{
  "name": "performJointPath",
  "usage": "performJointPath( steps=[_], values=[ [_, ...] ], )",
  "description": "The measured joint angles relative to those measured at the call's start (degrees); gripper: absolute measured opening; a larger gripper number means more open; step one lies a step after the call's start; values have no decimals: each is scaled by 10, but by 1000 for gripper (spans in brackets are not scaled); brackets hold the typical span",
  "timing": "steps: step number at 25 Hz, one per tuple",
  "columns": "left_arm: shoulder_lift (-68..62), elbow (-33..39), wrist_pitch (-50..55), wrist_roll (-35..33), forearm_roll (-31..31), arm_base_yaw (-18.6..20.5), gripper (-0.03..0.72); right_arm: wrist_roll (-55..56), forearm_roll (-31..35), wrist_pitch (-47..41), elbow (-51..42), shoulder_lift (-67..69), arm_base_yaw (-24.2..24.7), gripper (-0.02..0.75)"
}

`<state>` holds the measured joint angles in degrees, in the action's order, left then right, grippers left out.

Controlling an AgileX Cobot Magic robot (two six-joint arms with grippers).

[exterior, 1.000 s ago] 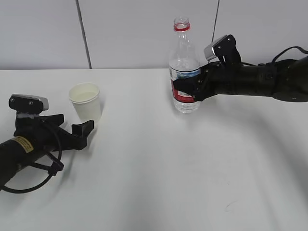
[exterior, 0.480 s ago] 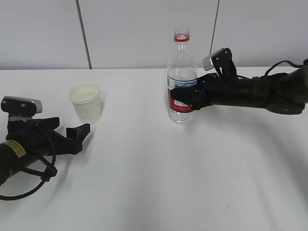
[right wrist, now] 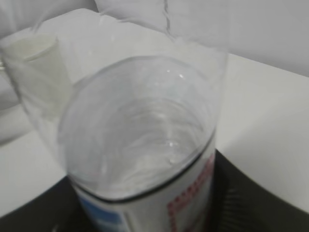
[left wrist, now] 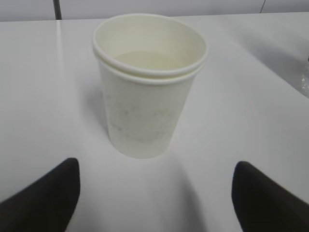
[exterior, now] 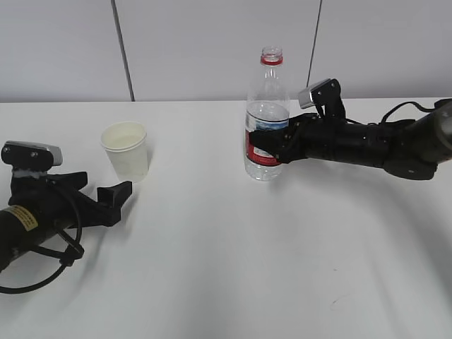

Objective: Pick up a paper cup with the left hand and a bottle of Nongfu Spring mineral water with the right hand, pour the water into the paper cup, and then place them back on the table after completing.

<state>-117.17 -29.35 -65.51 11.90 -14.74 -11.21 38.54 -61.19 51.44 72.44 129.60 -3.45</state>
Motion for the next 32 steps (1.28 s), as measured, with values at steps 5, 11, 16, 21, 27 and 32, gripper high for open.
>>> performJointPath(
  steps=[5, 11, 16, 21, 27, 32],
  values=[
    [0, 0, 0, 0, 0, 0, 584, -1, 2, 0, 0, 1, 0, 409],
    [0, 0, 0, 0, 0, 0, 584, -1, 7, 0, 0, 1, 0, 409],
    [0, 0, 0, 0, 0, 0, 584, -2, 7, 0, 0, 1, 0, 447],
    [0, 0, 0, 0, 0, 0, 584, -3, 4, 0, 0, 1, 0, 608],
    [0, 0, 0, 0, 0, 0, 584, 5, -27, -7, 1, -1, 1, 636],
    [0, 0, 0, 0, -1, 0, 584, 38, -67, -54, 1, -9, 1, 637]
  ],
)
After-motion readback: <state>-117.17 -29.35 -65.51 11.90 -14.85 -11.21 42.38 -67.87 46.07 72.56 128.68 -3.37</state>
